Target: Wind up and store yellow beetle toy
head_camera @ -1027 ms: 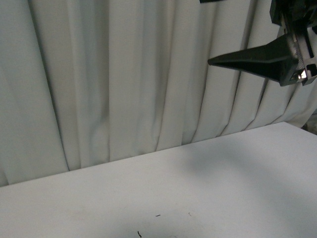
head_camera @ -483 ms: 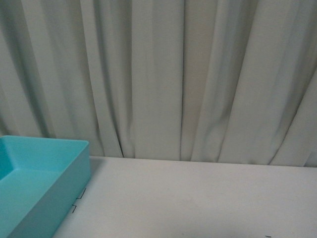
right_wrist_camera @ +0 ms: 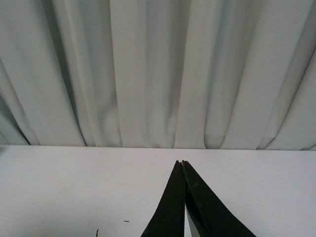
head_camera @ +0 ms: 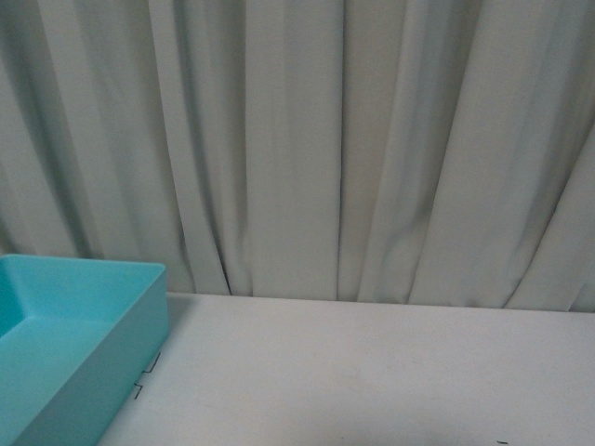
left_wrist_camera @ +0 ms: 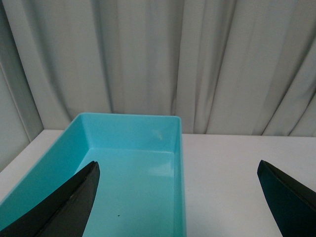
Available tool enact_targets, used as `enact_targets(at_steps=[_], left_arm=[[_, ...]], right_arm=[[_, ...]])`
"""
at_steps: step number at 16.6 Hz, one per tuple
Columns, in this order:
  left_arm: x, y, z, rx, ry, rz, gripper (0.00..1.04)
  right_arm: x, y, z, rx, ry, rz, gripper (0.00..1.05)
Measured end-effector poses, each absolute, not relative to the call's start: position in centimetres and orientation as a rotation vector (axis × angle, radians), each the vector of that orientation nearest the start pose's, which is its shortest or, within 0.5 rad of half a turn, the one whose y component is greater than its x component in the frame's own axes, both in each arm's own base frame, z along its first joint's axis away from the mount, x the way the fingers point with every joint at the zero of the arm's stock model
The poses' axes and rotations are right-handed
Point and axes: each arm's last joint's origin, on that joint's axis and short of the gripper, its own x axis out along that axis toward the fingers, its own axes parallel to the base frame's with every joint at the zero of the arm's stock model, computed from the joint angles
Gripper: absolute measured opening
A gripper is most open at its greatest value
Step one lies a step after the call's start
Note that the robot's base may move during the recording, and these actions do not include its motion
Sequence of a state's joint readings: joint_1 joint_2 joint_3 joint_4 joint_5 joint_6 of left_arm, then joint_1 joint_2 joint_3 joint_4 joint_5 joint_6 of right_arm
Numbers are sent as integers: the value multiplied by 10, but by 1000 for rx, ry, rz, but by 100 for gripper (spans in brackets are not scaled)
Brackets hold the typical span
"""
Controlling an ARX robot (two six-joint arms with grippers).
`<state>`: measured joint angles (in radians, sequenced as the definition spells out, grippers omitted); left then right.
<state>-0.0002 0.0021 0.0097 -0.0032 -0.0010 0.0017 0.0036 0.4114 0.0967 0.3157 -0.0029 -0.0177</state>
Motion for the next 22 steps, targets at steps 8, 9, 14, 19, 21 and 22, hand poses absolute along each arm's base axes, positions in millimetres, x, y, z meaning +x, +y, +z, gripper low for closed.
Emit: enact_targets(at_steps=[8, 9, 14, 19, 21, 22], left_arm=[[97, 0, 166, 2, -4, 1, 98], [97, 0, 166, 2, -4, 1, 98], [97, 0, 166, 2, -4, 0, 98], [97, 0, 166, 1, -5, 0, 98], [97, 0, 166, 1, -4, 1, 98], [97, 0, 166, 1, -4, 0, 98]], right_arm=[[115, 1, 178, -17, -2, 6, 2], [114, 0, 177, -17, -2, 6, 2], [108, 0, 169, -15, -10, 6, 2], [97, 0, 166, -15, 4, 3, 2], [97, 0, 167, -15, -5, 3, 2], [97, 0, 167, -15, -4, 3, 2]])
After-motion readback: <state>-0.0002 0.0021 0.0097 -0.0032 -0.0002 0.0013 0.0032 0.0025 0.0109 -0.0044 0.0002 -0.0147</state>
